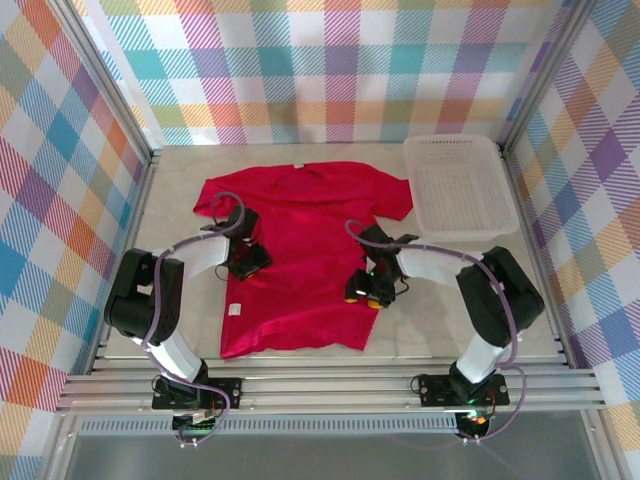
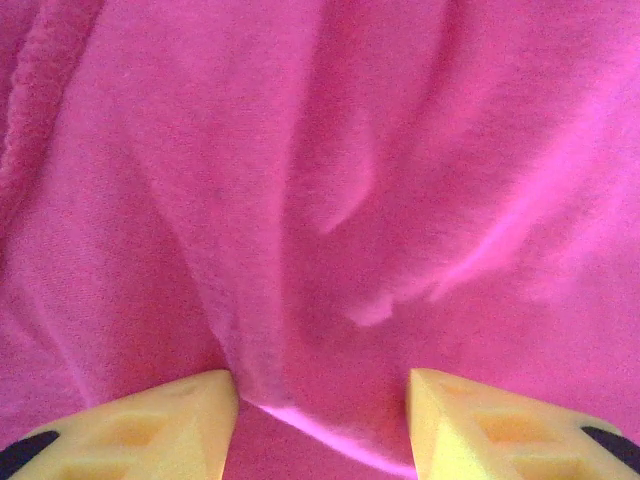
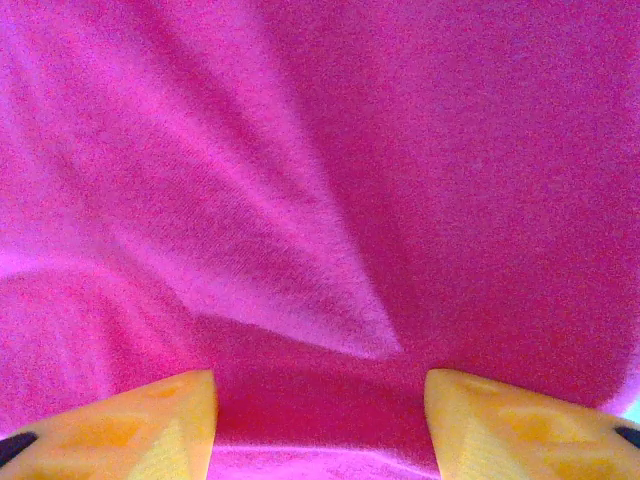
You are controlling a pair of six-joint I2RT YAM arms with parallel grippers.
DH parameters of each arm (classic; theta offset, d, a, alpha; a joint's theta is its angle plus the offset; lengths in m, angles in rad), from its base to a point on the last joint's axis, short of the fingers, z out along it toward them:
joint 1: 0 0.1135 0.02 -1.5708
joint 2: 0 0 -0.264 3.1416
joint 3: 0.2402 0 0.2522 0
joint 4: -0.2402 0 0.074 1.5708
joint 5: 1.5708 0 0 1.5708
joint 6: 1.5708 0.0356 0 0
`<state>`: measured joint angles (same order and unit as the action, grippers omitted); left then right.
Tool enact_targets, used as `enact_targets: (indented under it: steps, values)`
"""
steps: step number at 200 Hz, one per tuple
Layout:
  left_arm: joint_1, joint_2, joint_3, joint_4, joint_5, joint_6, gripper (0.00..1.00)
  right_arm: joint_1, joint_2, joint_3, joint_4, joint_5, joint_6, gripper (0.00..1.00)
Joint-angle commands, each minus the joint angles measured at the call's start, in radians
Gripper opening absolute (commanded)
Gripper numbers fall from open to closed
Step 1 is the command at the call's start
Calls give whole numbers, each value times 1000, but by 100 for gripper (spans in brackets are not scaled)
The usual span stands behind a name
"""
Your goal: Fold the inside-out t-shirt
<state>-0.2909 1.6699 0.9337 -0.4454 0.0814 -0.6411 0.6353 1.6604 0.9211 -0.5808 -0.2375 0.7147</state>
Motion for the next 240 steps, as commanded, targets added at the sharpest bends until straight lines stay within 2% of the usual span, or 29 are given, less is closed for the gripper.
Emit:
enact_targets:
  steps: [1, 23, 40, 54, 79, 105, 149, 189, 212, 240]
  values:
    - [10, -21, -41, -82, -50, -17, 47, 27, -88, -62, -45, 24, 84, 55]
    - [10, -23, 2, -106, -68, -7, 47, 43, -126, -38, -17, -29, 96, 55]
    - [-14, -22, 77, -158, -124, 16, 47, 36, -105, 77, -80, 29, 35, 57]
    - [-54, -22, 150, -195, -167, 36, 47, -7, -47, 200, -127, 66, -29, 57]
    - [-131, -9, 226, -157, -149, 19, 46, -143, 104, 410, -142, 75, -89, 54]
    - [-221, -9, 206, -55, -118, -47, 43, -231, 293, 644, -138, 88, -131, 52]
    - [-418, 50, 199, 136, -84, -90, 42, -255, 649, 1136, -212, 106, -197, 51]
    - [-504, 235, 354, 126, 1, -99, 42, -272, 887, 1508, -303, 113, -187, 52]
    - [-508, 298, 329, 104, 64, -152, 39, -295, 975, 1587, -304, 105, -164, 52]
    - [-506, 252, 211, 51, 84, -163, 39, -326, 1039, 1592, -264, 84, -137, 52]
